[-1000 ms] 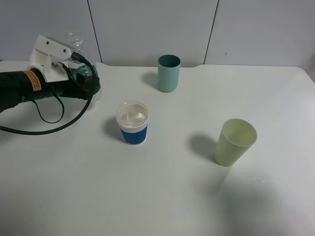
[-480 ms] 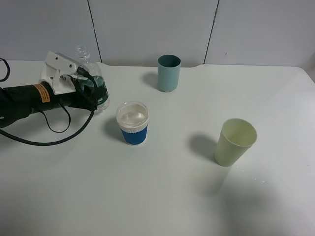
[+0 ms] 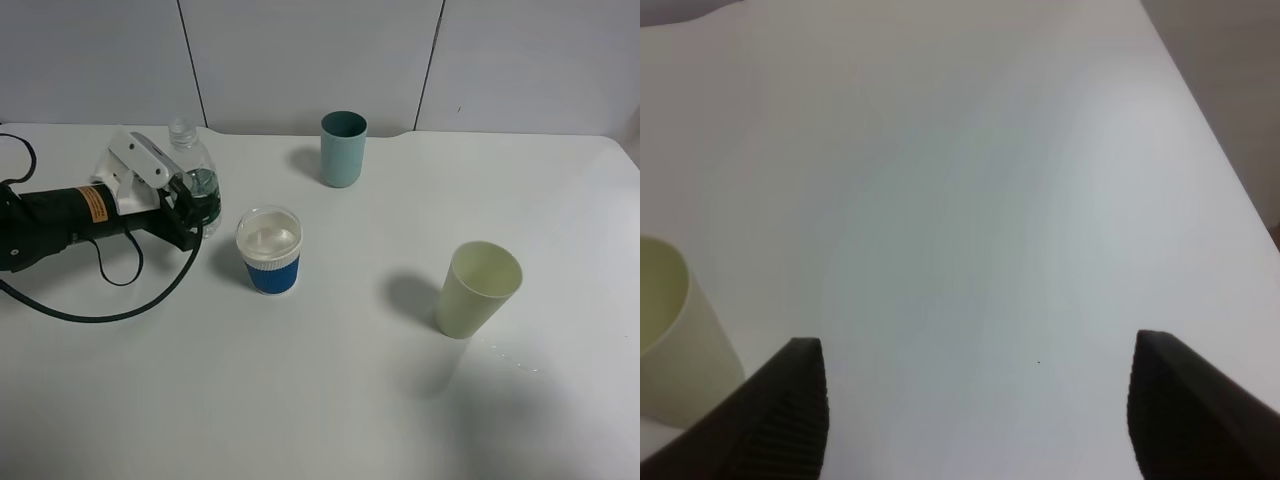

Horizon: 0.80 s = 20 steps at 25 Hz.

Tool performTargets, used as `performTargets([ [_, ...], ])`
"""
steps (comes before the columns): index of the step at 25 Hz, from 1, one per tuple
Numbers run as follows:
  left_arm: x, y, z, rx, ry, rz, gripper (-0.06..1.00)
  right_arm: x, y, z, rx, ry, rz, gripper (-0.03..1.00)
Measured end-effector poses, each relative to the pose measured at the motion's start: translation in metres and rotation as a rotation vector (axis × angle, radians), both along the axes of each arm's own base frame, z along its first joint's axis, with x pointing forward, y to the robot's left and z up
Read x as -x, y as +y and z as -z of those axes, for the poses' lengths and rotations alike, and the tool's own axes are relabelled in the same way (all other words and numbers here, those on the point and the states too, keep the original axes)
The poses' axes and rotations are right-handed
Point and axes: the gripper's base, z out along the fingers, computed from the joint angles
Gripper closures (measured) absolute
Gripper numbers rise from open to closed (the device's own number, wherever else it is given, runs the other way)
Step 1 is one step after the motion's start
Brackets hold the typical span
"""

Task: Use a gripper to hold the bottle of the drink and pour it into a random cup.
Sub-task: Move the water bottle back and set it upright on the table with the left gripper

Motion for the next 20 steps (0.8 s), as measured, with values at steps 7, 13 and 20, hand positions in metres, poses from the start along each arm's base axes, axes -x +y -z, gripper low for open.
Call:
performTargets([
  [7, 0.001, -0.002, 0.013, 0.038, 0.01, 0.008, 0.44, 0.0, 0.0, 0.0, 0.0, 0.0, 0.0, 0.33],
  [13, 0.001, -0.002, 0.015, 0.079, 0.028, -0.003, 0.44, 0.0, 0.0, 0.0, 0.0, 0.0, 0.0, 0.33],
  [20, 0.001, -0.002, 0.015, 0.128, 0.06, -0.022, 0.44, 0.0, 0.0, 0.0, 0.0, 0.0, 0.0, 0.33],
])
